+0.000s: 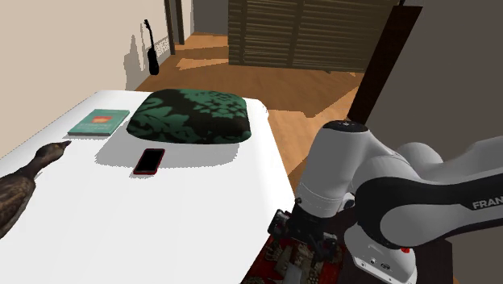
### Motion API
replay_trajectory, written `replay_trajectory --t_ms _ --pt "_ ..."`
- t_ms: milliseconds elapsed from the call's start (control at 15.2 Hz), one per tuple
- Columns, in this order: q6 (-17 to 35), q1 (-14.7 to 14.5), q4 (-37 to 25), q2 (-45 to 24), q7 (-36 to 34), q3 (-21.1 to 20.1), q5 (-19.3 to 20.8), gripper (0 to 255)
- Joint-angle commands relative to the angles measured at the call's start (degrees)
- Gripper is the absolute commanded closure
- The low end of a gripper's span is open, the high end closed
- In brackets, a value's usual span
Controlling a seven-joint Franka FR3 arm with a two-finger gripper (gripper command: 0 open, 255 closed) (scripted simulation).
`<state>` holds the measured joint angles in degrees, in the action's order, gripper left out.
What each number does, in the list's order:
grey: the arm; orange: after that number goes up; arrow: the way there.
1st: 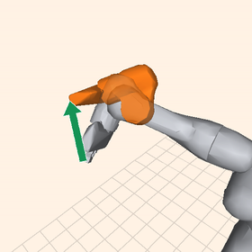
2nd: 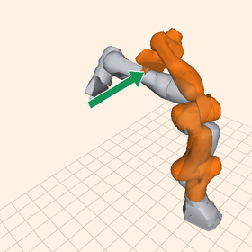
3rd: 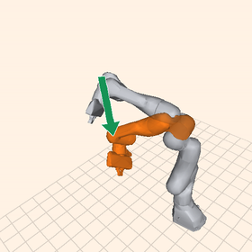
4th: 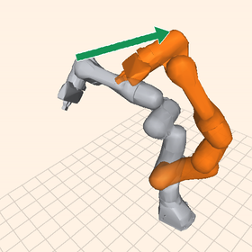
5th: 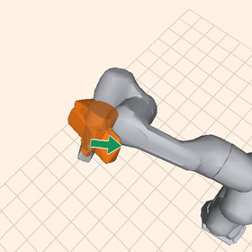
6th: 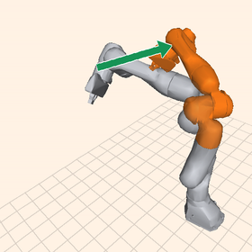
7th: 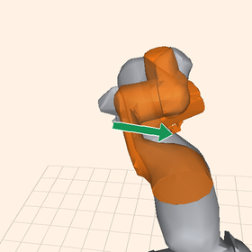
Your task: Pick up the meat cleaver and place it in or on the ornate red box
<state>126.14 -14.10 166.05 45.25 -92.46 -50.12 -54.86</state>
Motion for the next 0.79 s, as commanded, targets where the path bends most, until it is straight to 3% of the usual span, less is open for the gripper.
replay_trajectory --t_ms 0,198,726 --pt "-2.88 -0.25 -0.38 2.32 -0.52 2.16 1.82 0" --pt "-10.1 -0.33 -2.22 7.44 -1.86 7.43 6.58 0" --pt "-10.09 -0.33 -2.22 7.43 -1.87 7.43 6.59 0"
